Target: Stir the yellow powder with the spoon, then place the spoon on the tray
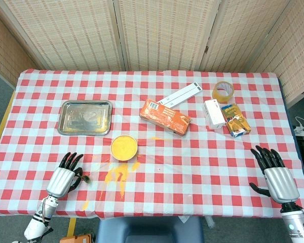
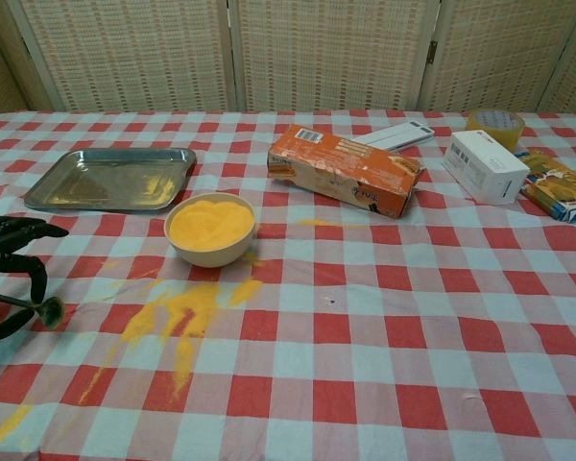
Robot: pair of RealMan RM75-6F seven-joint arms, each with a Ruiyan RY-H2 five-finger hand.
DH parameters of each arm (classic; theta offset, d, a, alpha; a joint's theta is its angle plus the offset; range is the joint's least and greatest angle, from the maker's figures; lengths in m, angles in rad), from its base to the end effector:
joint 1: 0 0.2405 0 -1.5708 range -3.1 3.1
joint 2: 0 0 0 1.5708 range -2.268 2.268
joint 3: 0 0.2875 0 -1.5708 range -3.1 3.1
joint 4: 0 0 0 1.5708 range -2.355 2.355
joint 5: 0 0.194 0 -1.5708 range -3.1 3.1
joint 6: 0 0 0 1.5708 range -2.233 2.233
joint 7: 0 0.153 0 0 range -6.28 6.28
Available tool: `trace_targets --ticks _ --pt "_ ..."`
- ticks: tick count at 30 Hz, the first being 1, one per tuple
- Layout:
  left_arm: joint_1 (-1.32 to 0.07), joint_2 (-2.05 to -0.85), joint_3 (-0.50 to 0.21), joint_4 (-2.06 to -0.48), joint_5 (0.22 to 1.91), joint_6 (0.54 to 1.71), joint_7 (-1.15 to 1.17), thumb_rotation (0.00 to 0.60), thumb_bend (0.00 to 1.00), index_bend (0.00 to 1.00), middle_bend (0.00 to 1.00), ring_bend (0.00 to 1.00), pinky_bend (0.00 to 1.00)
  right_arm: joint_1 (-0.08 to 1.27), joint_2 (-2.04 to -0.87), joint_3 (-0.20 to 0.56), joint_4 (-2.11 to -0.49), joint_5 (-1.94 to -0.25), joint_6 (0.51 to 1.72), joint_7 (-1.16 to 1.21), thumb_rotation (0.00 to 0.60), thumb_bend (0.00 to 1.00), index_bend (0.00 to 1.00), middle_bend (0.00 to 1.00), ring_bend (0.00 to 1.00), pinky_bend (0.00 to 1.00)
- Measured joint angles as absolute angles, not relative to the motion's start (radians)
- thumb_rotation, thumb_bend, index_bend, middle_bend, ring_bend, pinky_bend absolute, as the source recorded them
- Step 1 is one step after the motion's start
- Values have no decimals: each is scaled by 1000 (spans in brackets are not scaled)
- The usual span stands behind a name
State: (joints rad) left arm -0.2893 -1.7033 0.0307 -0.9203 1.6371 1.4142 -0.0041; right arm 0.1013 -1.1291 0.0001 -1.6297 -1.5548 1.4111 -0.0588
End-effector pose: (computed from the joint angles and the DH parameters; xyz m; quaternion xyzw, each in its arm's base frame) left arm -0.3262 0.2486 0.0038 -0.7163 -0.2931 -0.3888 0.4999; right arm -0.3267 -0.1850 0.1618 0.6443 -0.3945 0.3568 0.5495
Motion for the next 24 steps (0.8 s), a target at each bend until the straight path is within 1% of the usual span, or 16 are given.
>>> trace_targets --ticks 7,12,18,24 --pt "-310 -1681 -10 -980 1634 1446 24 600 461 663 97 0 37 102 -1127 0 -1632 -1557 1412 -54 600 86 0 0 0 0" --pt "-349 -1670 -40 -1058 1635 1440 93 600 460 663 97 0 37 101 -1124 1 -1633 -1559 1416 -47 600 91 0 0 0 0" --pt "-418 -1682 -76 -1132 1629 1375 213 600 460 661 97 0 37 100 -1119 2 -1632 -1555 1416 -33 600 92 0 0 0 0" --pt "-502 -1734 -131 -1145 1605 1307 328 600 461 661 102 0 37 101 -1111 5 -1631 -1549 1414 -16 600 93 0 0 0 0"
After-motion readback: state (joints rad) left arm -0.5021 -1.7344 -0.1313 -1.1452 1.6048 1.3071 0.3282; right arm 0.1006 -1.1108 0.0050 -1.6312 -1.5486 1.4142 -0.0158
